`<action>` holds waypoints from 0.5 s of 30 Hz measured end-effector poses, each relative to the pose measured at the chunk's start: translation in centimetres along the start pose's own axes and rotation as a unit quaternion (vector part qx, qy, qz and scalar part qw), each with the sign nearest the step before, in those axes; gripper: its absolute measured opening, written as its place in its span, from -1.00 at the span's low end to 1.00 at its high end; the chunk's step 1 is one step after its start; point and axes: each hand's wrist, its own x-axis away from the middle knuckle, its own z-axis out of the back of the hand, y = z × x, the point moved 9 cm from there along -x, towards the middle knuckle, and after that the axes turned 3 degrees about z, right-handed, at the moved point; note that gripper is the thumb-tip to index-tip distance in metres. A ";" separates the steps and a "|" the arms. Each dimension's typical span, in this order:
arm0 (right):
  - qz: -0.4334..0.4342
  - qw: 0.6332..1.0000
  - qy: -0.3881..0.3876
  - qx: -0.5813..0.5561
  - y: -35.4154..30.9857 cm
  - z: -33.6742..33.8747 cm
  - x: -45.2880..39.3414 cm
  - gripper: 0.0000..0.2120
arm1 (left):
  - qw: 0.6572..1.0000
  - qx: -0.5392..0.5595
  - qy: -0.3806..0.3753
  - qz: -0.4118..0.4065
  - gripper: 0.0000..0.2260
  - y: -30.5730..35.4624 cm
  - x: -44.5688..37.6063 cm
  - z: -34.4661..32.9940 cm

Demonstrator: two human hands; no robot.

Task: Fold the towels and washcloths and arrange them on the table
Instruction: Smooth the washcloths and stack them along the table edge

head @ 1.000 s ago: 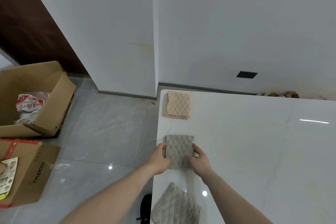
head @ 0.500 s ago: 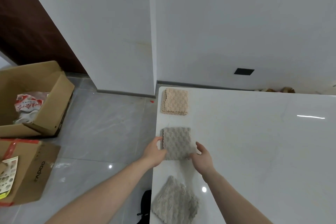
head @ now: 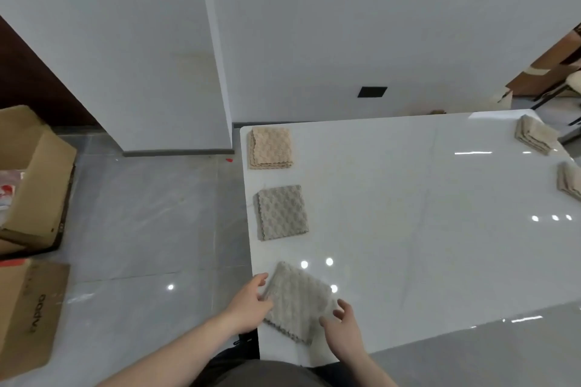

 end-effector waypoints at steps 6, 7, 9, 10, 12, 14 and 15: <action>0.022 0.999 -0.034 -0.002 -1.2 -1.6 -0.4 -0.33 | 0.999 0.000 -0.033 0.009 -0.33 0.2 0.0 -1.1; 0.033 0.999 -0.034 -0.002 -2.0 -1.6 -0.4 -0.35 | 0.999 0.007 -0.033 0.008 -0.32 0.2 -0.1 -1.2; 0.057 0.997 -0.046 0.007 -3.6 -1.8 -0.4 -0.40 | 0.999 0.013 -0.034 0.014 -0.27 -0.1 -0.1 -1.6; 0.073 0.996 -0.052 0.014 -4.4 -1.8 -0.4 -0.41 | 0.999 0.017 -0.033 0.016 -0.26 -0.3 0.1 -1.7; 0.098 0.993 -0.050 0.038 -5.5 -1.7 -0.1 -0.45 | 0.999 0.031 -0.023 0.019 -0.29 -0.7 0.5 -1.9; 0.127 0.989 -0.037 0.067 -6.2 -1.4 -0.1 -0.42 | 0.999 0.042 -0.010 0.023 -0.28 -1.1 0.9 -1.9; 0.134 0.987 -0.036 0.082 -6.4 -1.1 -0.1 -0.36 | 0.999 0.046 -0.005 0.023 -0.25 -1.3 1.1 -1.9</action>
